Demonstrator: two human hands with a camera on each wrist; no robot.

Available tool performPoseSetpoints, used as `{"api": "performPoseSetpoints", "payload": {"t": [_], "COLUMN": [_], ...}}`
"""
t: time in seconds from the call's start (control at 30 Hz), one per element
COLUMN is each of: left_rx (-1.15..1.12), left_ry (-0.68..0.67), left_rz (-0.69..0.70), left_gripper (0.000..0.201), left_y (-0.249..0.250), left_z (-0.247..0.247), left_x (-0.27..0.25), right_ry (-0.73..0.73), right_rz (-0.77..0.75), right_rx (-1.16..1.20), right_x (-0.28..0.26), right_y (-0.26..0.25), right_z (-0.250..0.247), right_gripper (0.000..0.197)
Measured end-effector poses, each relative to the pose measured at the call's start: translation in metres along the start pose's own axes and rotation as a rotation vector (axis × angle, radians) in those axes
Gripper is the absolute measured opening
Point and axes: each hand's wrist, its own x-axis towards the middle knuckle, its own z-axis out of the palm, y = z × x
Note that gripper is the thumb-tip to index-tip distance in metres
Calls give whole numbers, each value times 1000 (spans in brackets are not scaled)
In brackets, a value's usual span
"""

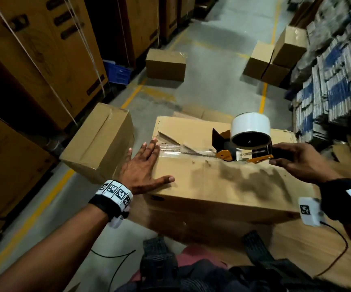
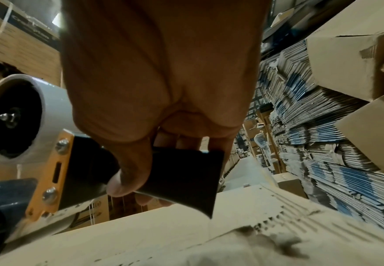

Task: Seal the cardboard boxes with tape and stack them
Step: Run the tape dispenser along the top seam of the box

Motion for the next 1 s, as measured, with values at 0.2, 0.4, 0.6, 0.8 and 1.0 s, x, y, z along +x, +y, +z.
{"api": "performPoseSetpoints", "payload": {"t": [0.2, 0.4, 0.6, 0.8, 1.0], "left_rx": [46, 56, 86, 43, 121], "left_ry": [-13, -26, -12, -10, -11], "left_rz": [-4, -22, -80, -57, -6], "left_gripper": [127, 132, 128, 125, 120], "left_y": [1, 7, 46, 103, 64], "left_z": [-2, -7, -13, 5, 0], "left_x": [-1, -2, 0, 10, 8], "right_ry": [19, 40, 0, -5, -96], "right_rz": [-30, -36, 12, -51, -131], "right_rx": [-91, -152, -215, -333, -378], "right_x": [4, 6, 11, 7, 8], "right_y": [11, 25, 20, 9, -13], "right_z": [21, 26, 23, 15, 30], "right_gripper": [35, 34, 41, 65, 45]}}
